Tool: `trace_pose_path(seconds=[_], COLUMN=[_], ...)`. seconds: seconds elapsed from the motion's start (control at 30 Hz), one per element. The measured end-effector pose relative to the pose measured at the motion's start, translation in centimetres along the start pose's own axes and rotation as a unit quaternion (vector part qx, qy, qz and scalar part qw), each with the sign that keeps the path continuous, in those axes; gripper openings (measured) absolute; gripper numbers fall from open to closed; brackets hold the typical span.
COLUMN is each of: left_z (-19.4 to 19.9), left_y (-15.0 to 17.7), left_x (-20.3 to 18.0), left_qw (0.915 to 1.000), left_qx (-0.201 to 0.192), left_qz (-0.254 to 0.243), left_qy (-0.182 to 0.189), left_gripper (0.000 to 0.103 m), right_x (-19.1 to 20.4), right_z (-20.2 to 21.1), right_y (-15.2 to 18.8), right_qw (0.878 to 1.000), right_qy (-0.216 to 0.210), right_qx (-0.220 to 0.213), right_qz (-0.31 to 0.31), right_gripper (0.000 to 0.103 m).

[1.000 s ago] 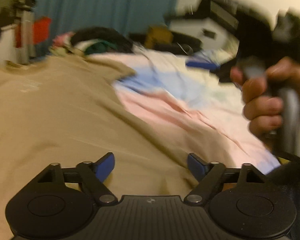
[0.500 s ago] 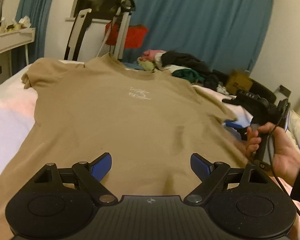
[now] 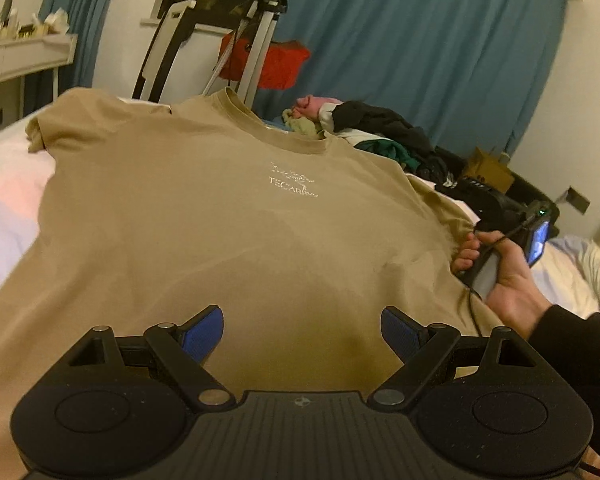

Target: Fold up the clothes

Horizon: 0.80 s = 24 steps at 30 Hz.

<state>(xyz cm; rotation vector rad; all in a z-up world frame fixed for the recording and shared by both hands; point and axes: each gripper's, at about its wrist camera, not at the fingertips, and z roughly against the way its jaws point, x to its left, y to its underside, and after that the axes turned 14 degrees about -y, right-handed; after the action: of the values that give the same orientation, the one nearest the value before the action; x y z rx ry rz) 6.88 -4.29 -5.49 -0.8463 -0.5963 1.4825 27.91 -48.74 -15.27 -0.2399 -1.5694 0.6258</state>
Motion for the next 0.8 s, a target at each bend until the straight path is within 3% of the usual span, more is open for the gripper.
trace_pose_path(seconds=[0.07, 0.13, 0.3, 0.47, 0.63, 0.8], left_z=[-0.7, -1.1, -0.9, 0.8, 2.6, 4.8], left_y=[-0.3, -0.4, -0.9, -1.6, -3.2, -4.8], left_x=[-0.2, -0.3, -0.6, -0.4, 1.5, 4.4], left_qw=[1.0, 1.0, 1.0, 0.9998, 0.9987, 0.9948], left_qx=[0.002, 0.003, 0.0, -0.02, -0.035, -0.065], left_qz=[0.0, 0.0, 0.0, 0.0, 0.037, 0.078], left_qy=[-0.001, -0.005, -0.001, 0.004, 0.004, -0.008], left_gripper=[0.088, 0.088, 0.088, 0.088, 0.088, 0.088], right_x=[0.2, 0.4, 2.1, 6.7, 14.8, 23.1], right_z=[-1.9, -2.8, -2.0, -1.7, -2.3, -5.1], right_y=[-0.8, -1.6, -3.8, -5.0, -2.9, 2.6], right_qw=[0.999, 0.998, 0.994, 0.973, 0.932, 0.864], right_qy=[0.035, 0.057, 0.073, 0.122, 0.156, 0.162], right_qx=[0.02, 0.026, 0.011, 0.016, 0.018, 0.036], right_qz=[0.019, 0.025, 0.079, 0.198, 0.328, 0.476], right_gripper=[0.023, 0.008, 0.004, 0.004, 0.004, 0.004])
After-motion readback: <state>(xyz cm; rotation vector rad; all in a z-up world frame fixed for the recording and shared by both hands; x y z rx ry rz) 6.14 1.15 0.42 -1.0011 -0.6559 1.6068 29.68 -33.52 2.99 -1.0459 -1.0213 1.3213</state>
